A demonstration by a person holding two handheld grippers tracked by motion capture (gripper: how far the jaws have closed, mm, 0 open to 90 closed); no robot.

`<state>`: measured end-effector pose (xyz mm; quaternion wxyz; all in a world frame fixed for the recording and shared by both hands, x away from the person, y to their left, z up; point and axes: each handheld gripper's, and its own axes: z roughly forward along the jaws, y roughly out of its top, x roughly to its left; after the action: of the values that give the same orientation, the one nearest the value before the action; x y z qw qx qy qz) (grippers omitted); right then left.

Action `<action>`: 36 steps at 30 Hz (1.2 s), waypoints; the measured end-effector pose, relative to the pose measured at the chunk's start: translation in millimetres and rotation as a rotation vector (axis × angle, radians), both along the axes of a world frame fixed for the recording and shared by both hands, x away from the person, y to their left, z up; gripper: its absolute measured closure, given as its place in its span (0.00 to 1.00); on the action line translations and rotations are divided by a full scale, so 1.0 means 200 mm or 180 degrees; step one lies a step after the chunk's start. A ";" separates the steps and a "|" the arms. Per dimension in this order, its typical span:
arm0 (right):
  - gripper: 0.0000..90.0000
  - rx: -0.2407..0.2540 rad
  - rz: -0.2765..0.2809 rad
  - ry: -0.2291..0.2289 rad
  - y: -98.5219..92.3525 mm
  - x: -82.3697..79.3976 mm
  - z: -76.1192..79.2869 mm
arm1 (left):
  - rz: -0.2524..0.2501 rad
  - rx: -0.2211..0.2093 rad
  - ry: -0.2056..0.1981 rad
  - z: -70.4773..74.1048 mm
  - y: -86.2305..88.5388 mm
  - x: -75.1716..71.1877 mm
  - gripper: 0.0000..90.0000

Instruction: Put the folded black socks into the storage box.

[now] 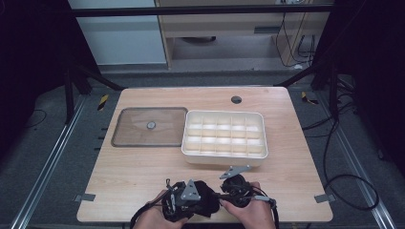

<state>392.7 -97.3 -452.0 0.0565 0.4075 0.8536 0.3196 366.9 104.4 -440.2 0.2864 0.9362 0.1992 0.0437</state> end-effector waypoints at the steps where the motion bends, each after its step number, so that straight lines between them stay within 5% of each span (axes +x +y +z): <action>1: 0.66 -0.0002 -0.0019 -0.0007 -0.01 0.00 0.00 | -0.0014 0.0017 -0.0001 -0.01 -0.01 0.00 0.90; 15: 0.65 0.0027 -0.0152 -0.0020 -0.11 0.01 0.04 | -0.0102 0.0231 -0.0054 -0.04 -0.10 0.02 0.90; 36: 0.65 0.0144 -0.0466 -0.0077 -0.35 -0.01 0.03 | -0.0173 0.0260 -0.0035 -0.07 -0.23 0.07 0.90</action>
<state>391.3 -166.9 -446.0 0.0809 0.4661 0.8133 0.3387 380.8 57.9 -454.7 0.2501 0.9519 0.1703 0.0491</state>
